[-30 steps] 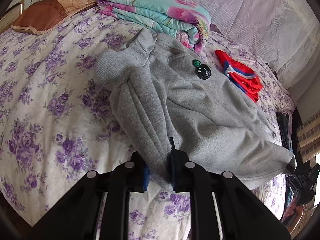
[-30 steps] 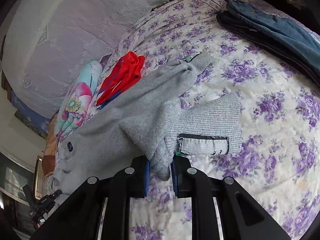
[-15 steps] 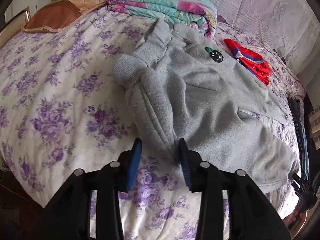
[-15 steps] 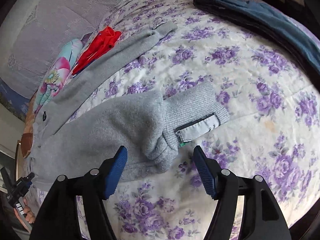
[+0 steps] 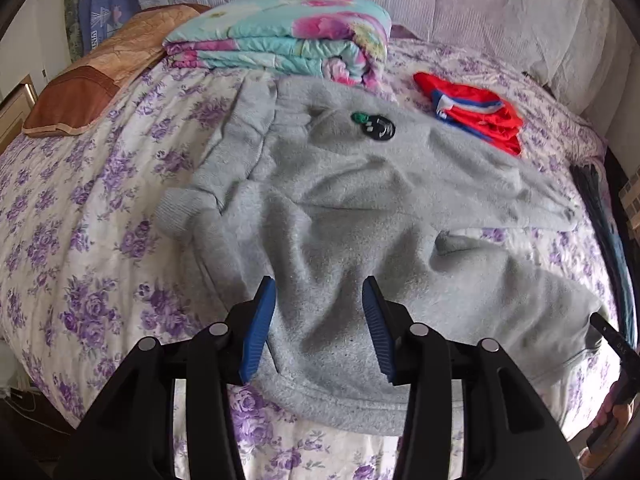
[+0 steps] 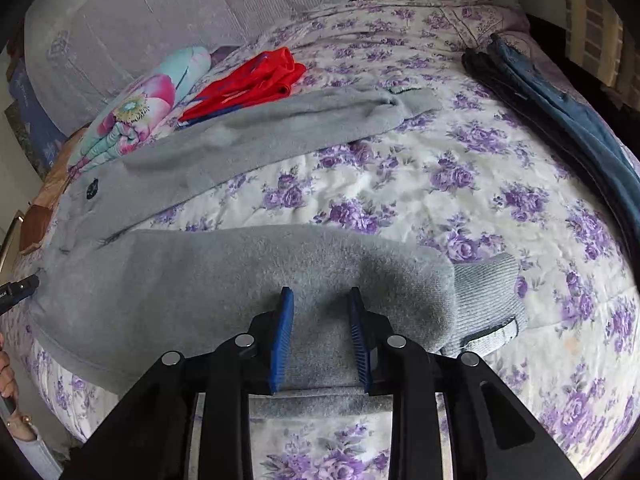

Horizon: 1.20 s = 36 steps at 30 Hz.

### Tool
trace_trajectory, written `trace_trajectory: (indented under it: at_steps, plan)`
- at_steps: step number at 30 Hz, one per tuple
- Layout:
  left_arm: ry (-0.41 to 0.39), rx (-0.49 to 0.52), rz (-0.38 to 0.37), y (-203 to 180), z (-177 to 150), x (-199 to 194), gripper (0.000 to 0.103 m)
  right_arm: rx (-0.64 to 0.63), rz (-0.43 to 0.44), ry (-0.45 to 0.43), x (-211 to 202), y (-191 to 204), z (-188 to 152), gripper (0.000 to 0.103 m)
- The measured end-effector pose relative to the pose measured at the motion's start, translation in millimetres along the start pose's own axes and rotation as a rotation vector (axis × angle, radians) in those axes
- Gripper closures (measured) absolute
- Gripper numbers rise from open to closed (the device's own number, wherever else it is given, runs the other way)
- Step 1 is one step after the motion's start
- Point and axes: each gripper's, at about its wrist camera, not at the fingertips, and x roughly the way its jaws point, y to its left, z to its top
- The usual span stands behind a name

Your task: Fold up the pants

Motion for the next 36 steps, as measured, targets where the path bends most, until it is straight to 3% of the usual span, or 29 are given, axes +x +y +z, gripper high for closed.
trace_trajectory:
  at_steps: [2,4,6,7,8,9,12,14,19,20,21,22,25,29,32,36]
  plan:
    - [0.082,0.011,0.052,3,-11,31,0.059,-0.015,-0.012,0.087,23,2,-4,0.074]
    - [0.076,0.003,0.040,11,-20,39,0.057,-0.039,0.006,0.106,16,7,10,0.071]
    - [0.066,0.010,0.032,14,-24,31,0.059,0.004,0.116,0.058,-2,-1,41,0.066]
    - [0.068,0.004,0.025,15,-24,27,0.060,0.040,0.140,0.025,-8,-9,61,0.056]
    - [0.067,-0.006,0.011,18,-24,20,0.061,0.075,0.139,-0.004,-12,-17,82,0.045]
    - [0.060,-0.014,-0.004,20,-23,13,0.061,0.111,0.121,-0.020,-9,-26,104,0.042]
    - [0.008,-0.025,-0.006,27,-19,-14,0.061,0.245,0.022,0.028,31,-65,161,0.041]
    - [-0.019,-0.027,0.018,33,-13,-31,0.061,0.329,0.005,0.101,66,-90,181,0.041]
    - [-0.006,-0.020,0.088,52,22,-42,0.061,0.438,0.119,0.171,128,-113,191,0.040]
    - [0.001,-0.023,0.087,54,34,-41,0.061,0.445,0.121,0.146,131,-113,191,0.041]
    - [0.005,-0.020,0.076,55,48,-37,0.061,0.429,0.113,0.114,129,-111,192,0.048]
    - [0.006,-0.016,0.062,54,62,-32,0.061,0.394,0.109,0.113,128,-106,194,0.086]
    - [0.024,0.029,0.043,45,106,-10,0.061,0.358,0.094,0.103,112,-101,196,0.086]
    - [0.054,0.092,0.074,27,152,28,0.061,0.316,0.086,0.078,87,-100,193,0.086]
    - [0.101,0.125,0.082,18,173,65,0.061,0.308,0.057,0.102,95,-104,185,0.086]
    - [0.218,0.190,0.209,13,186,138,0.060,0.295,0.012,0.132,121,-103,178,0.078]
